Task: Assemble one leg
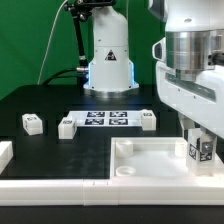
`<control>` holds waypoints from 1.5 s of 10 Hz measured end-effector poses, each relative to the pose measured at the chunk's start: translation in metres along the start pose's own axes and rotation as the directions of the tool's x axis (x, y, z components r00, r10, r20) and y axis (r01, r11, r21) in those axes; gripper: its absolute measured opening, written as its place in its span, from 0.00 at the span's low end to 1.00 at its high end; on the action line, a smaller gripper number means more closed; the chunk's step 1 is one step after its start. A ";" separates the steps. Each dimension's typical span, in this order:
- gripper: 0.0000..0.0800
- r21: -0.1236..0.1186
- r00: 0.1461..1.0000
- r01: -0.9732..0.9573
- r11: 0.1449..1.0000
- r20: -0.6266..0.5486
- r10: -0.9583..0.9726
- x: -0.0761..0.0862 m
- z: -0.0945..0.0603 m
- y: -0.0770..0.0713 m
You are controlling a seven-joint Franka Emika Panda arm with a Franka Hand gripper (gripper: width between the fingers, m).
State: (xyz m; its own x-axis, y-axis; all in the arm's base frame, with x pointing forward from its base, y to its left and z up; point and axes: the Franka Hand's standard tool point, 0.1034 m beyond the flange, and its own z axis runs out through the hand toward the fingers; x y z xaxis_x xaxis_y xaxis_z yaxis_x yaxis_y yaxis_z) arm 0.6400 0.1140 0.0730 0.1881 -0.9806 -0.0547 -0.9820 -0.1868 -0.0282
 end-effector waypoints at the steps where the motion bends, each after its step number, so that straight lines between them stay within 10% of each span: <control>1: 0.38 0.001 0.999 0.043 0.999 0.000 -0.043 0.000 0.000 0.000; 5: 0.77 -0.002 0.959 0.285 0.959 -0.003 -0.285 -0.004 0.002 0.000; 10: 0.81 -0.020 0.751 0.660 0.751 -0.008 -0.660 -0.009 0.004 0.001; 15: 0.81 -0.038 0.372 0.928 0.372 -0.005 -0.928 -0.004 0.003 0.000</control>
Offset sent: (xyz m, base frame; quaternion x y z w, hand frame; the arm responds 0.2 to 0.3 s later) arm -0.0010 0.0048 -0.0023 0.0125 -0.0002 -0.0565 0.9983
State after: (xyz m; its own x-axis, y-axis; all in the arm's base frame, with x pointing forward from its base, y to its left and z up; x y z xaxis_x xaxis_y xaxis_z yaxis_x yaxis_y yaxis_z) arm 0.6390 0.1176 0.0698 0.9815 -0.1913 0.0107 -0.1910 -0.9813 -0.0236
